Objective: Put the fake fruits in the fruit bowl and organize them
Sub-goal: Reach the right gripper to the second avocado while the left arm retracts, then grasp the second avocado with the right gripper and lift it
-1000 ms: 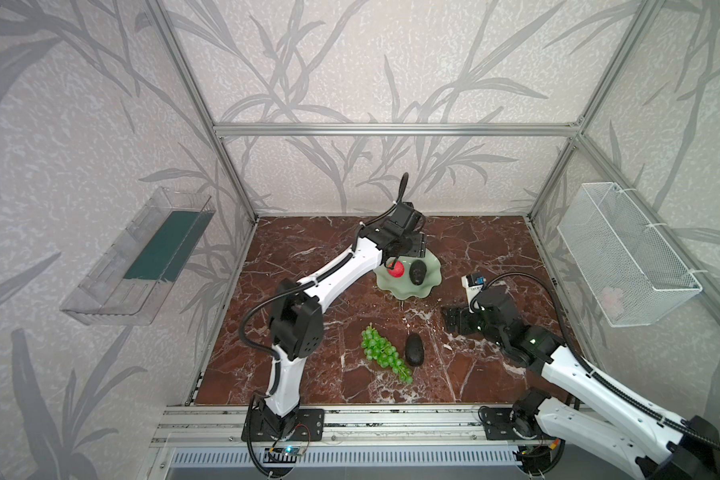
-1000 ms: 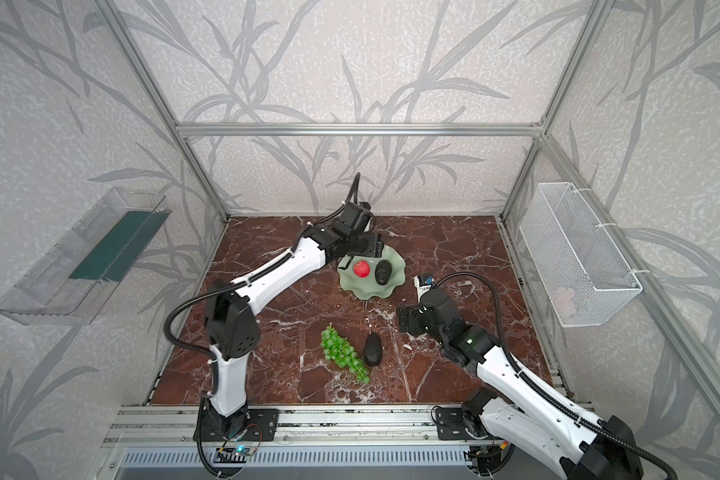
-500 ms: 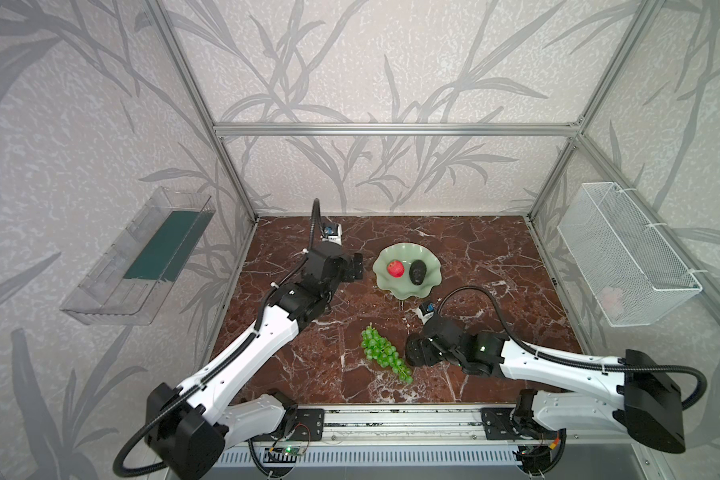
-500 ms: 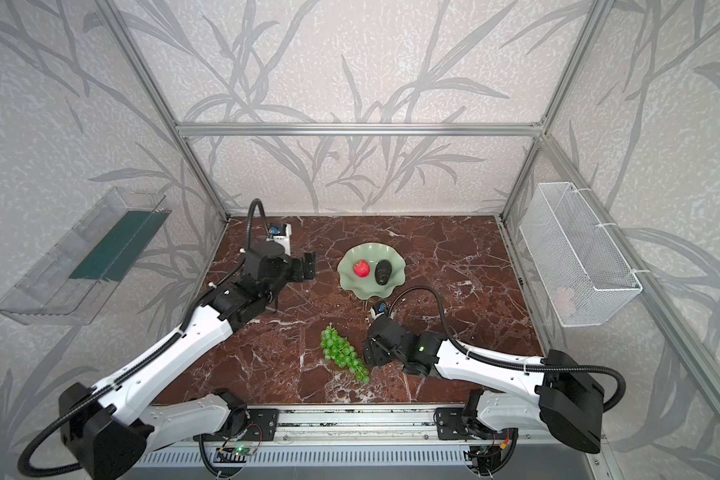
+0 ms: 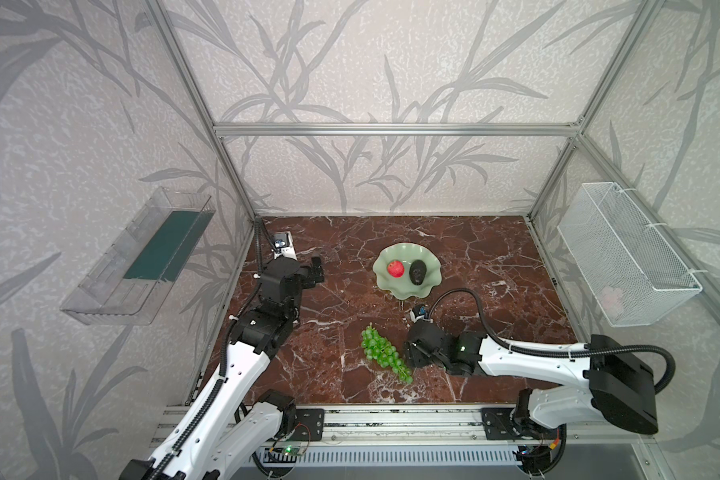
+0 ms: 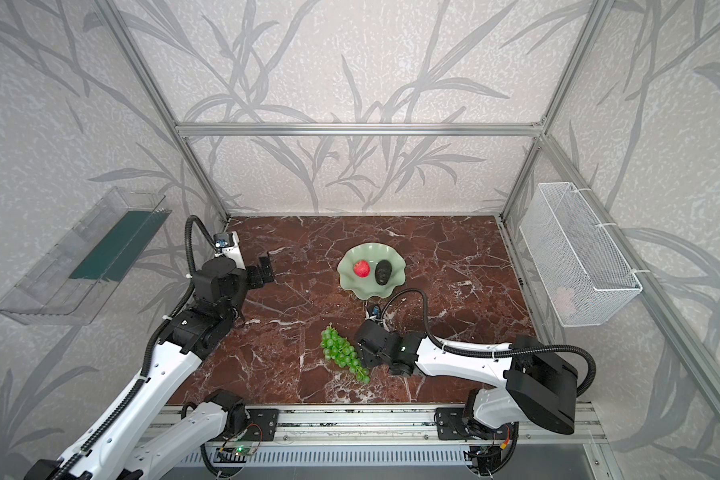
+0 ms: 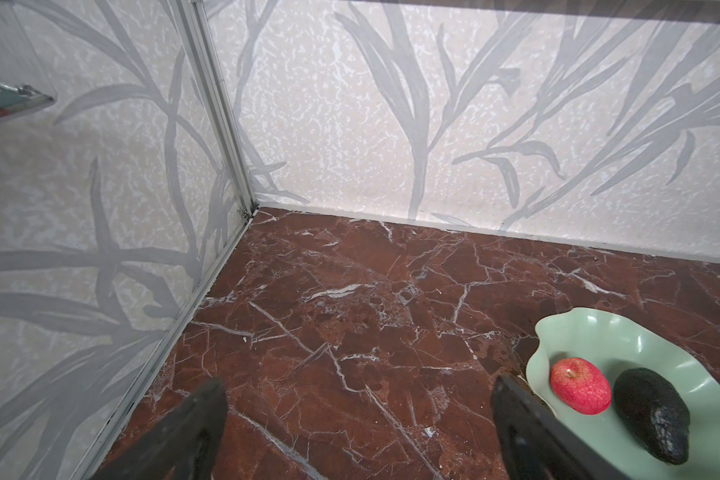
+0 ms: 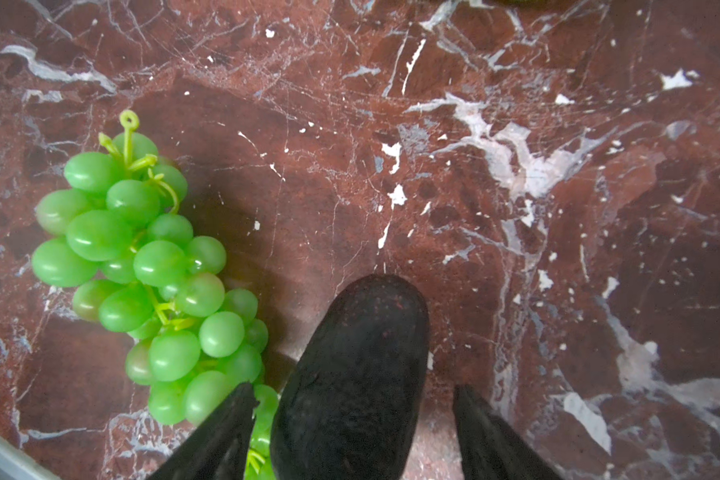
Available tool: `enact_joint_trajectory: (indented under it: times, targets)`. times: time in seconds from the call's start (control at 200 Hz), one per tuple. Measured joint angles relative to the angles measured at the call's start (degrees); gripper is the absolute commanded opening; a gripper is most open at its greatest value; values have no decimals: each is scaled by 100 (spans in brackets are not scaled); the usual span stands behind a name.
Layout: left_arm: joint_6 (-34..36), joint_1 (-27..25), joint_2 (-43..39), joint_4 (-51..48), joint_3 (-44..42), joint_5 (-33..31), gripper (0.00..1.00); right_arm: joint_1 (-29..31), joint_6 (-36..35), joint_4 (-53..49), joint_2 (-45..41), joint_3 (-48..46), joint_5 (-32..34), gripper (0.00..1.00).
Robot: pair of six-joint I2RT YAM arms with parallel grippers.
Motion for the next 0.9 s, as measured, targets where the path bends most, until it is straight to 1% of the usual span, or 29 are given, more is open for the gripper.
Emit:
enact_joint_trajectory:
  times: [0.225,0.35,0.525,0.64,0.815,0.9]
  targets:
    - [26,142,20,-11,-299,76,99,0,138,216,407,2,0,60]
    - [26,173,2,-22,-313,76,99,0,168,304,470,15,39,50]
    - [26,214,-39,-22,-313,76,99,0,157,282,472,44,76,42]
    - [26,221,-46,-22,-313,79,99,0,76,105,317,44,245,41]
    - [22,256,-52,-24,-313,79,99,-87,-186,-275,-367,109,507,40]
    - [15,264,-66,-24,-313,79,99,-249,-400,-404,-669,262,540,40]
